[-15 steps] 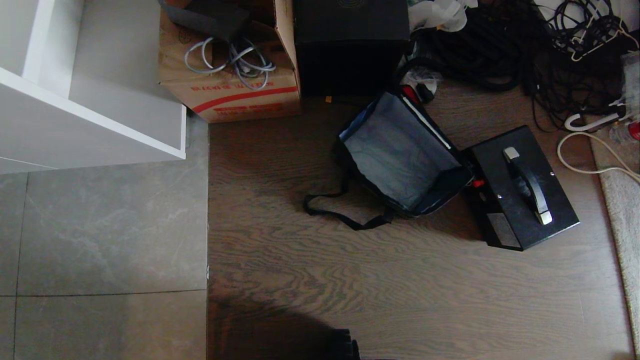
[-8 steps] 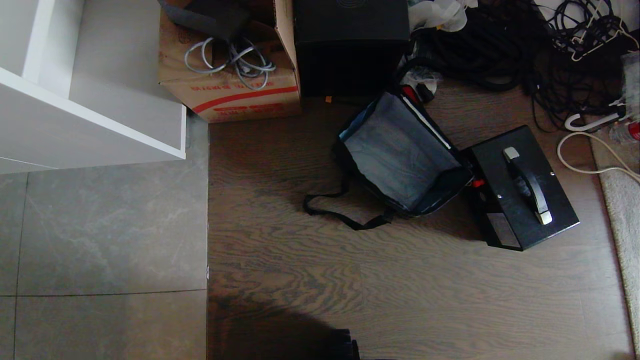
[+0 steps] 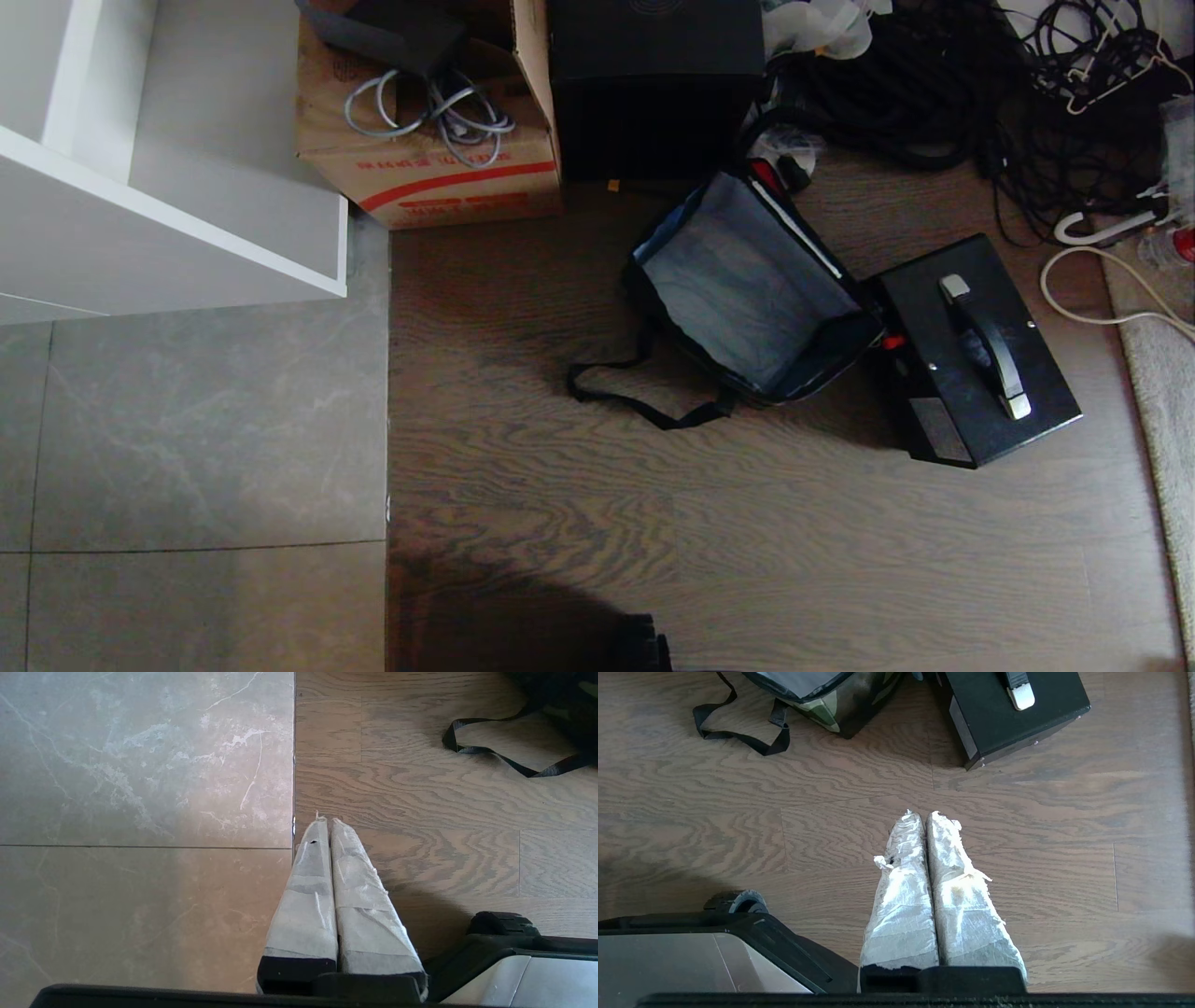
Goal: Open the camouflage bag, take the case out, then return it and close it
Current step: Grip the handle again
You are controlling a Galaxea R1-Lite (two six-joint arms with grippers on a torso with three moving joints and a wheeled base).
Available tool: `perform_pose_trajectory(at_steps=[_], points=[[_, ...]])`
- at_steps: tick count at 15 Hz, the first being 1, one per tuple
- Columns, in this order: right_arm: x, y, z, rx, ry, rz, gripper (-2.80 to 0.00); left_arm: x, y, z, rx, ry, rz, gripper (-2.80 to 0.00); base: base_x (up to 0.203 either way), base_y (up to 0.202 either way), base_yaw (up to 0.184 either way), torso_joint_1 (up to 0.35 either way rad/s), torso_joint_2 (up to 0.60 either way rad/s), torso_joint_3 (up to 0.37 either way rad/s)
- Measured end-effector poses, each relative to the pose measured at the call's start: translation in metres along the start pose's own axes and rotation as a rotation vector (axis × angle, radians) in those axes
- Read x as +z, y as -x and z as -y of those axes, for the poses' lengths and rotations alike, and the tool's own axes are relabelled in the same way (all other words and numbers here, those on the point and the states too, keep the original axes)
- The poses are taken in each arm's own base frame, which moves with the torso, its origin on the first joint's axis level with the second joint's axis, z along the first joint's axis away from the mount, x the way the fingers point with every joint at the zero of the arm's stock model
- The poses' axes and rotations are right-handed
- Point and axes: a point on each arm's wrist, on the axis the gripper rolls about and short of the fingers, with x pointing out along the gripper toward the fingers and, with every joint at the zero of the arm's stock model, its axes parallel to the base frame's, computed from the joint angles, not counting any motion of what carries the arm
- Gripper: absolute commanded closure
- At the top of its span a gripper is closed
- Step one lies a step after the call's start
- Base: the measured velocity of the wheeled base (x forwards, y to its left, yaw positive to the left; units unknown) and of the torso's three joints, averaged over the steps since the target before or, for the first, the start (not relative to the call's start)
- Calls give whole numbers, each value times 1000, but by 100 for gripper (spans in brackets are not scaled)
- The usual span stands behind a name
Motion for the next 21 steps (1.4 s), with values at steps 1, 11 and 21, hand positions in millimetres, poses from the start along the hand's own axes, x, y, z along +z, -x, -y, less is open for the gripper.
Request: perform_pose_trajectory(at_steps=[1, 11, 21], points=[[0, 0, 0, 0, 0, 0, 0, 0, 0, 0, 0, 0, 0, 0, 0, 0, 0, 0, 0, 0], [0, 0, 0, 0, 0, 0, 0, 0, 0, 0, 0, 0, 0, 0, 0, 0, 0, 0, 0, 0], [0, 0, 0, 0, 1, 0, 0, 0, 0, 0, 0, 0, 0, 0, 0, 0, 0, 0, 0, 0]])
